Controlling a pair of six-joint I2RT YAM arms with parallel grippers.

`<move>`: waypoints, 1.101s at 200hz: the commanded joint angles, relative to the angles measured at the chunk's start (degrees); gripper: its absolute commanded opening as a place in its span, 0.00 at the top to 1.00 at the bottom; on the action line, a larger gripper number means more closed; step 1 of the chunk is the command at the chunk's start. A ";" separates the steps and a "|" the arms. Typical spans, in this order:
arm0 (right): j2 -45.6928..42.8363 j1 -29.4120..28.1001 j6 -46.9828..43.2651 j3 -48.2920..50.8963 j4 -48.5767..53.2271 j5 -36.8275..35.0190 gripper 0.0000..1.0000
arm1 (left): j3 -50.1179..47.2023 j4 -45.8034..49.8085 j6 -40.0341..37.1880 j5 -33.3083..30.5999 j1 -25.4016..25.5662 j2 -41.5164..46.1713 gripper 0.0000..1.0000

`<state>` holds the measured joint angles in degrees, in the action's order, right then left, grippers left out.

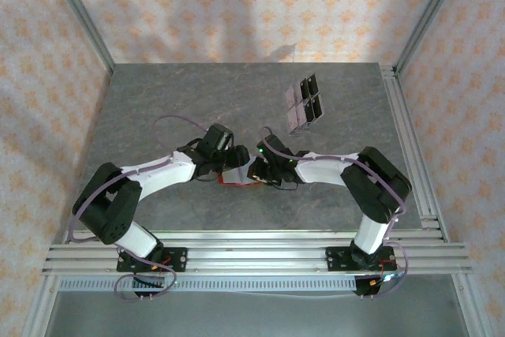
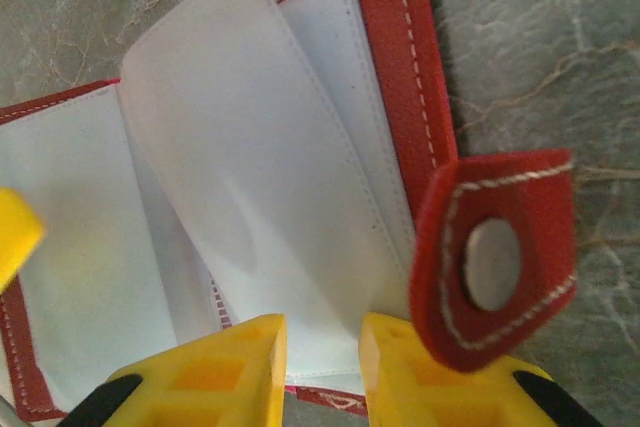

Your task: Put the credit cards into the card holder

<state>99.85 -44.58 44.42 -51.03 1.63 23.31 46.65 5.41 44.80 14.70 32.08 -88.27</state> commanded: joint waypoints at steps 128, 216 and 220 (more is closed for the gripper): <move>-5.50 1.95 1.89 2.07 3.75 -2.97 0.74 | -2.61 5.96 -8.42 -10.83 -0.17 -0.64 0.41; -13.33 9.72 -12.98 -18.64 24.77 -10.50 0.65 | 6.15 13.77 -13.43 -12.30 -0.34 4.33 0.37; -12.94 10.56 -14.18 -20.49 26.39 -10.91 0.63 | 6.31 14.27 -13.42 -12.40 -0.41 4.64 0.37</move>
<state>88.58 -38.39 39.33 -62.63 16.21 18.65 50.48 14.98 33.28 4.99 32.21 -87.22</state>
